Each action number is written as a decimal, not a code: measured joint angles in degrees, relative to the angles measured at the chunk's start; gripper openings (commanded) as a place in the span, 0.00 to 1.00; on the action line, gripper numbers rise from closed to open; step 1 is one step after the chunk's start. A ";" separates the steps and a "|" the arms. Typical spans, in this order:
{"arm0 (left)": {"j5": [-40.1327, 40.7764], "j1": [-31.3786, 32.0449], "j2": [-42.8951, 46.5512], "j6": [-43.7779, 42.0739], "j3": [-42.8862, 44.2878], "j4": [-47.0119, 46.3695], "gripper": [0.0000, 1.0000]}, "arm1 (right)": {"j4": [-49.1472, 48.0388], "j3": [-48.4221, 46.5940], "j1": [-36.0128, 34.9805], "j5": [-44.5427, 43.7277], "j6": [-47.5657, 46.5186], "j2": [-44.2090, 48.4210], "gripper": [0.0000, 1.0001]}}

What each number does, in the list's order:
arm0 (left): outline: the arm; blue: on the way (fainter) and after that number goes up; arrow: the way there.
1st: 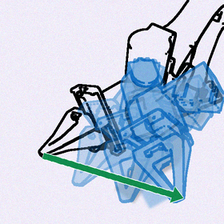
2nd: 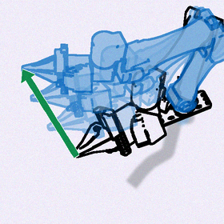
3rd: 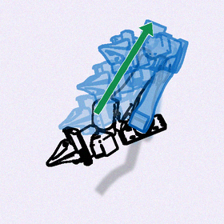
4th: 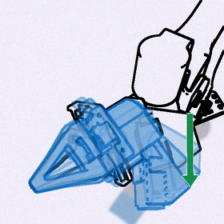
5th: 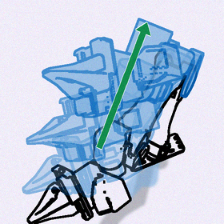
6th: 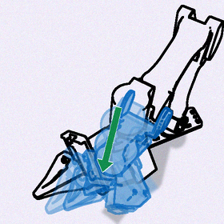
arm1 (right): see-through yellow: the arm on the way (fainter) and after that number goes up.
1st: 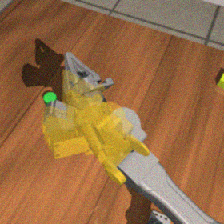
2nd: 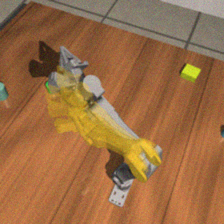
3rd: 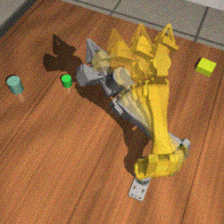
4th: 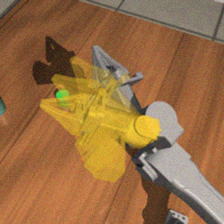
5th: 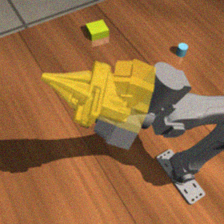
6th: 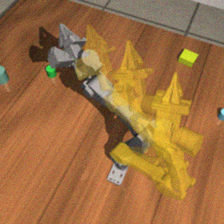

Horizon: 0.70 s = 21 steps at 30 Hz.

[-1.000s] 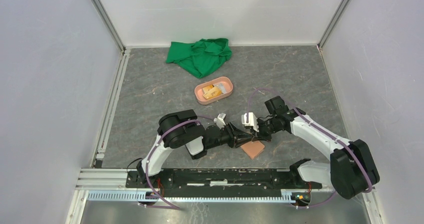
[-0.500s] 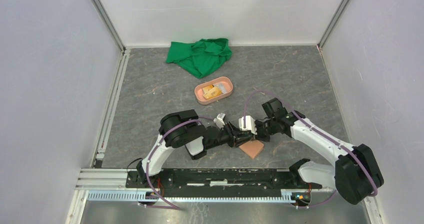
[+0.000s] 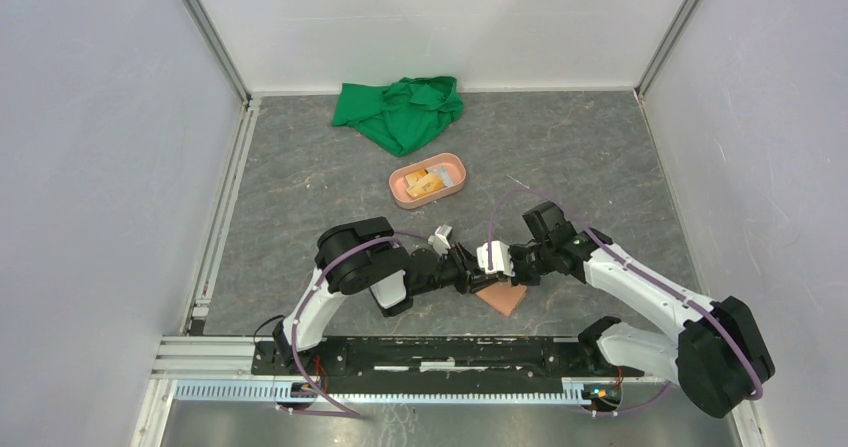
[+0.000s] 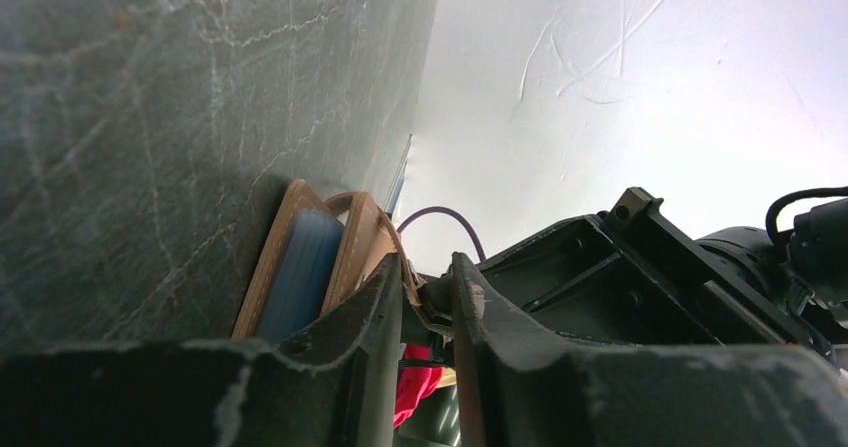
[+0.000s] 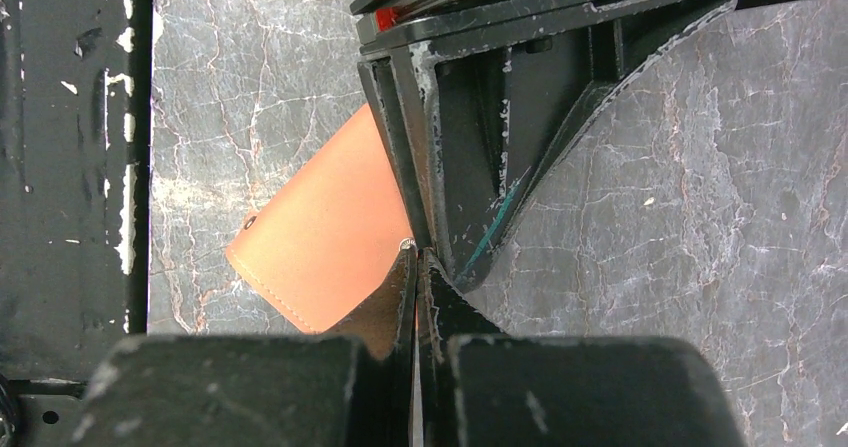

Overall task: Put the credit cards into the card holder
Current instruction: Close the card holder at the center of the board.

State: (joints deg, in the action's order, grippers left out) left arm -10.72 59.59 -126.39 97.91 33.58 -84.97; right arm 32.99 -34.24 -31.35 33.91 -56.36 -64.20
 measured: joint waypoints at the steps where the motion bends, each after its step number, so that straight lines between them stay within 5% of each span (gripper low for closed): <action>1: -0.11 0.00 0.09 0.00 0.02 0.20 0.28 | -0.11 0.13 -0.17 -0.13 -0.13 0.13 0.00; 10: -0.48 -0.07 0.72 -0.13 0.33 2.01 0.08 | -0.37 0.55 -1.46 -1.68 -0.48 0.92 0.01; 21: -1.55 -0.33 0.63 -0.26 0.37 1.81 0.02 | 2.12 0.39 -2.08 -0.57 -2.29 1.51 0.38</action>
State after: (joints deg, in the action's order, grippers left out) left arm -12.27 59.27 -125.75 97.65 33.95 -83.15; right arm 35.11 -33.85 -33.43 33.34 -58.65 -62.70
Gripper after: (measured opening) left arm 0.027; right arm 0.305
